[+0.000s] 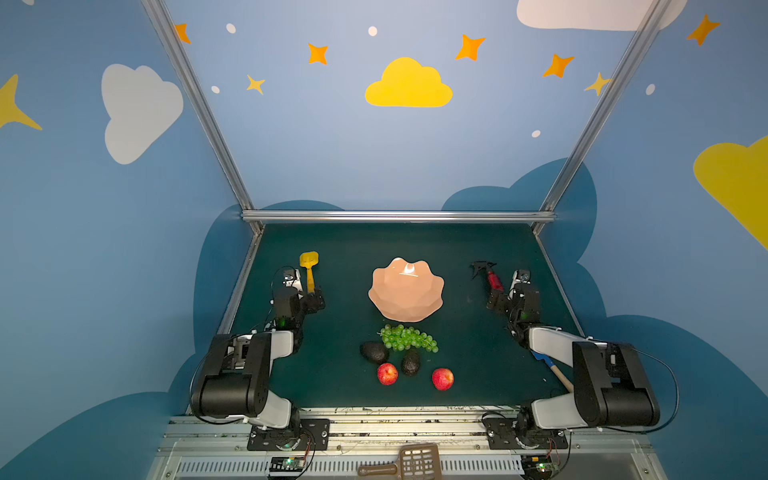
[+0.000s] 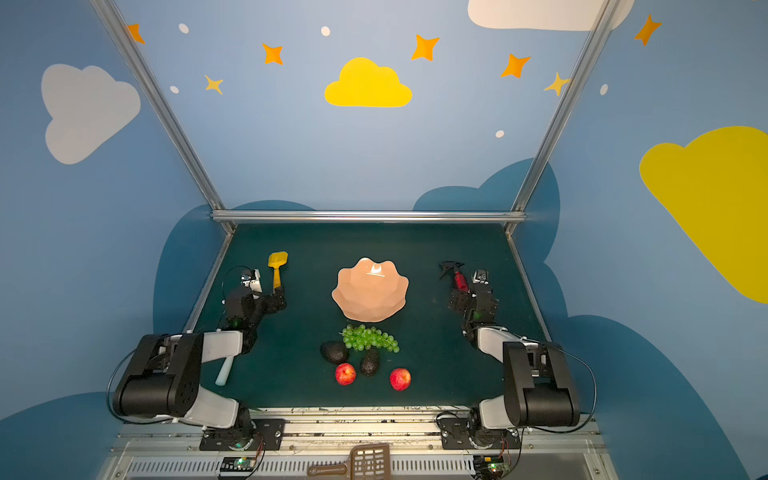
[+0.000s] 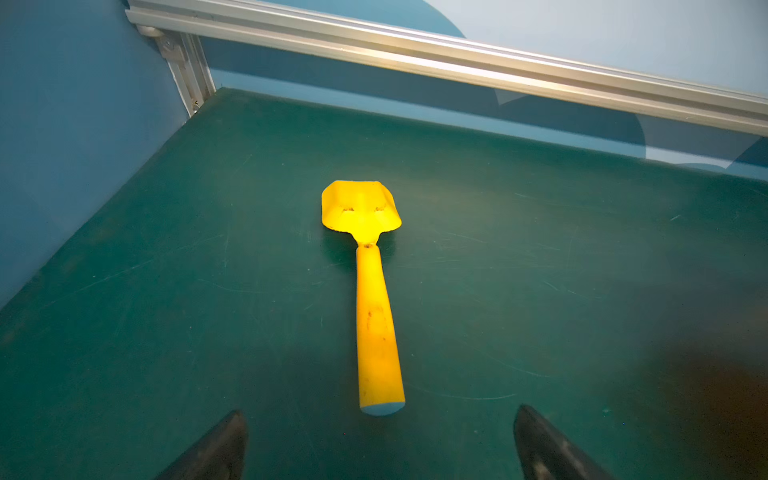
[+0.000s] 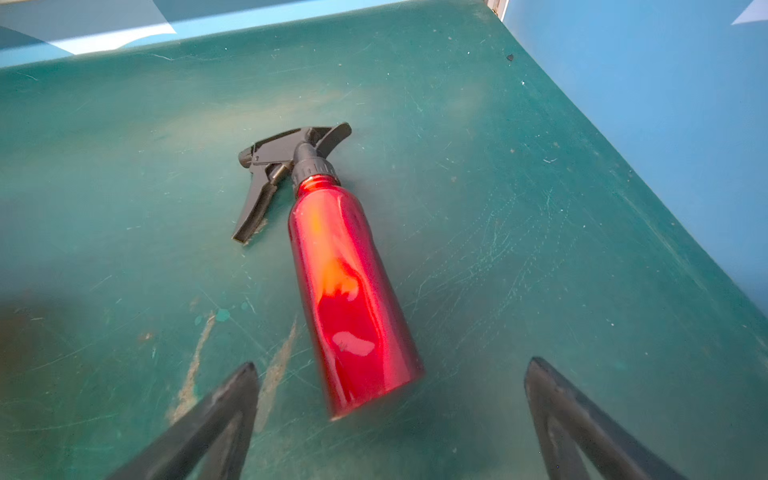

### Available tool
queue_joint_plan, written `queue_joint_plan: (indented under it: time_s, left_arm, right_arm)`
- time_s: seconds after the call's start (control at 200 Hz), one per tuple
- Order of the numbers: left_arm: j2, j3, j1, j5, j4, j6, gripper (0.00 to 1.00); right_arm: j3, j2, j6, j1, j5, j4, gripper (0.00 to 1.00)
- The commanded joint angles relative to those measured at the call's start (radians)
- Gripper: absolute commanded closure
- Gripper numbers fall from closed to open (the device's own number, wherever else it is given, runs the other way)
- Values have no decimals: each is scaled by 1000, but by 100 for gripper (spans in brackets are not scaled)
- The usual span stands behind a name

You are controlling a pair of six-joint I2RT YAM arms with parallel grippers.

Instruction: Place and organize the fake fruits in the fruit bowl

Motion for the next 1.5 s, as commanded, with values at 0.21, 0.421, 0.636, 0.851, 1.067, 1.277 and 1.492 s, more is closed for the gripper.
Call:
queue_joint_plan:
  time_s: [0.21, 0.421, 0.636, 0.851, 1.067, 1.277, 1.492]
  left_arm:
    - [11, 8, 7, 21, -17, -9, 1]
    - [10, 8, 8, 22, -16, -8, 1]
    - [10, 8, 7, 22, -17, -9, 1]
    - [10, 8, 7, 22, -16, -10, 1]
    - [-1, 29, 7, -3, -63, -19, 1]
    - [-153, 223, 8, -54, -438, -116, 1]
    - [-342, 236, 7, -166, -505, -508, 1]
  right_arm:
    - [17, 2, 6, 0, 13, 6, 2]
    - [19, 4, 5, 0, 16, 5, 1]
    - [19, 4, 4, 0, 14, 6, 1]
    - [18, 2, 6, 1, 14, 7, 1]
    - [-8, -35, 1, 2, 14, 21, 1]
    - [-9, -207, -132, 85, 164, 82, 2]
    - [292, -454, 373, 13, -72, -555, 1]
